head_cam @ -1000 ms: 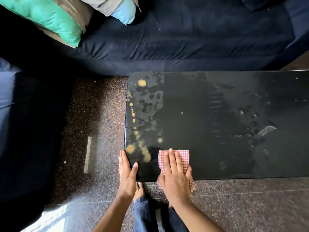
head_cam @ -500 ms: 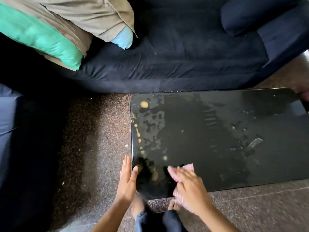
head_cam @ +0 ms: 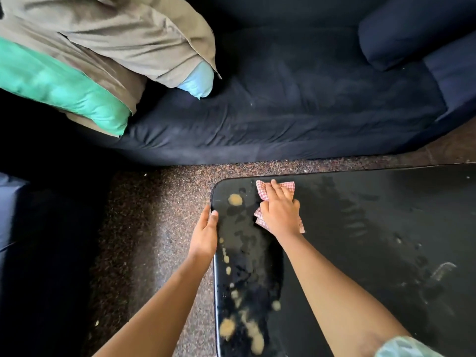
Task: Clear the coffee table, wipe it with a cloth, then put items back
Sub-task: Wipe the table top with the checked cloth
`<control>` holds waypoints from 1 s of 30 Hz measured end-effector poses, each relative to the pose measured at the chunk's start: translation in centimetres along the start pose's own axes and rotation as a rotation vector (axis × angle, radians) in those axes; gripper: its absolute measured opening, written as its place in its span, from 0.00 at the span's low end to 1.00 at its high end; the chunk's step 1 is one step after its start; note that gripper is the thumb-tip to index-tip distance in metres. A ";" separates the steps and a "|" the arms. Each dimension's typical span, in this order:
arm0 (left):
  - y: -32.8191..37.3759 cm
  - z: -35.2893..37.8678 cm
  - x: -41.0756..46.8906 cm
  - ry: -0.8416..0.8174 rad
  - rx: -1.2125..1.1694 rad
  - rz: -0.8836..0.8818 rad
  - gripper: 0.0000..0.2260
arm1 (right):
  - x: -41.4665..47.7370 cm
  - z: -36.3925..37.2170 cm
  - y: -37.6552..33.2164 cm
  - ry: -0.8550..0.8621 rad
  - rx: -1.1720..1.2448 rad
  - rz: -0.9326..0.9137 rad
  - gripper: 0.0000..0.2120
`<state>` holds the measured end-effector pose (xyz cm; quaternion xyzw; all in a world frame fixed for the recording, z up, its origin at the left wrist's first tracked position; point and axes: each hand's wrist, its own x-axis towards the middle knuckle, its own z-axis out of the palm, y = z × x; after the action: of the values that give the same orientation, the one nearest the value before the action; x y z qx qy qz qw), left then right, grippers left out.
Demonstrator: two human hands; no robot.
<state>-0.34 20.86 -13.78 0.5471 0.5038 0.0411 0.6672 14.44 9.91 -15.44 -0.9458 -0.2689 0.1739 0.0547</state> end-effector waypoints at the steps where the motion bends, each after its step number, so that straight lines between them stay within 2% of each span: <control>1: 0.2 0.3 0.9 0.001 -0.026 -0.014 0.21 | 0.5 0.5 0.0 0.006 -0.016 0.010 0.27; 6: 0.9 2.0 3.9 0.073 -0.081 -0.047 0.20 | 2.6 2.7 -1.6 0.040 -0.048 0.053 0.32; 10: 1.7 3.5 4.4 0.104 0.029 -0.017 0.21 | 3.5 2.9 -2.3 -0.006 -0.130 -0.195 0.32; 12: 1.3 3.4 4.4 0.101 0.059 -0.012 0.21 | 4.0 2.5 -1.0 -0.063 -0.133 -0.354 0.31; 14: 0.6 2.9 4.7 0.117 0.073 -0.020 0.20 | 4.6 1.9 1.4 -0.042 -0.155 -0.450 0.30; 17: 0.7 2.2 4.7 0.111 -0.004 -0.033 0.19 | 4.8 1.4 3.1 0.029 -0.184 -0.312 0.31; 19: 0.9 1.8 4.6 0.095 -0.077 -0.065 0.19 | 4.1 2.0 0.9 0.075 -0.102 -0.189 0.31; 21: 0.5 1.5 5.0 0.066 -0.097 -0.103 0.21 | 3.4 3.0 -2.4 0.068 -0.070 -0.200 0.31; 23: 0.5 1.4 5.1 0.030 -0.102 -0.145 0.23 | 3.1 3.6 -4.5 0.043 -0.110 -0.293 0.31; 26: 0.7 1.1 5.2 0.038 -0.156 -0.155 0.12 | 3.3 3.0 -3.7 -0.004 -0.185 -0.372 0.31; 28: 0.3 0.9 5.3 0.016 -0.148 -0.155 0.14 | 3.5 2.5 -1.3 -0.045 -0.168 -0.318 0.30; 30: 0.0 0.7 5.4 0.015 -0.151 -0.117 0.16 | 3.6 1.8 0.5 -0.054 -0.134 -0.157 0.29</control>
<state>2.87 23.66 -17.24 0.4645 0.5356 0.0441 0.7039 16.88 11.43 -18.33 -0.9183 -0.3545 0.1762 -0.0027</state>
